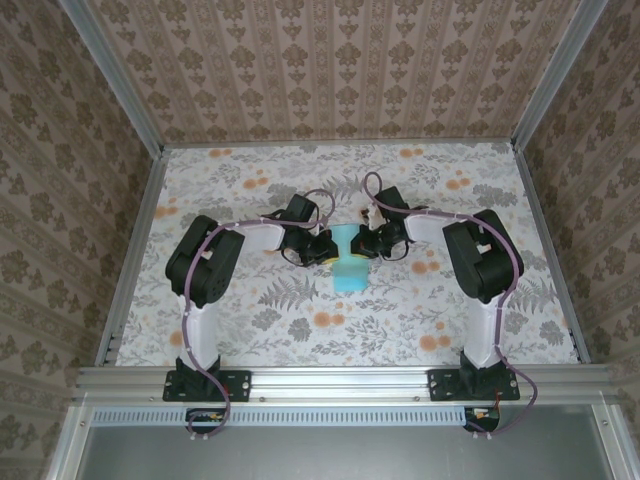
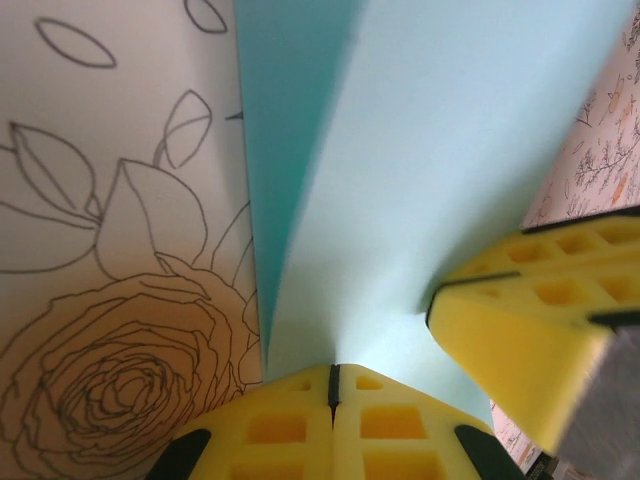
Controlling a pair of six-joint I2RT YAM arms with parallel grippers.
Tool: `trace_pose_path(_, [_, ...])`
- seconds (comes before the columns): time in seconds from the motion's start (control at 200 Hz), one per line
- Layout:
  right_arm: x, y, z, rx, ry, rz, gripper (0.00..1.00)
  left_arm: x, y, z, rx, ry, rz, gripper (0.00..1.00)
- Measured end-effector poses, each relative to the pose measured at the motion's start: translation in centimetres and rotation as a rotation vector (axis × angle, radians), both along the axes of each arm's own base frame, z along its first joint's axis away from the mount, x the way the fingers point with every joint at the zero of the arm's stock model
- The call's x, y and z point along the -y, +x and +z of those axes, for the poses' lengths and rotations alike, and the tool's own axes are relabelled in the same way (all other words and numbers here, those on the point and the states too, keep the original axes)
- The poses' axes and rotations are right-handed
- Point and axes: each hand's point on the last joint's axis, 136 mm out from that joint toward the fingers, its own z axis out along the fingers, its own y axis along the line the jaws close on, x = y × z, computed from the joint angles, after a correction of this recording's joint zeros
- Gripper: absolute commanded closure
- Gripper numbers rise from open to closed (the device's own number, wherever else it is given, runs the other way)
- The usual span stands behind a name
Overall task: Fold a paper plane with a square sheet of paper (pick it up from the middle)
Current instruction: Fold the square sheet of paper in half at the center of the table.
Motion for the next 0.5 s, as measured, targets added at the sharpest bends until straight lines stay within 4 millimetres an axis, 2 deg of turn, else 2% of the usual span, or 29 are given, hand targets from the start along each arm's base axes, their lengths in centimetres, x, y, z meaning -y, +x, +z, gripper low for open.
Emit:
trace_pose_path(0.355, [3.8, 2.0, -0.1, 0.003, 0.002, -0.113, 0.93, 0.0, 0.0, 0.0, 0.000, 0.000, -0.001, 1.00])
trace_pose_path(0.5, [4.0, 3.4, 1.5, 0.075, 0.014, -0.146, 0.93, 0.0, 0.0, 0.0, -0.001, -0.001, -0.001, 1.00])
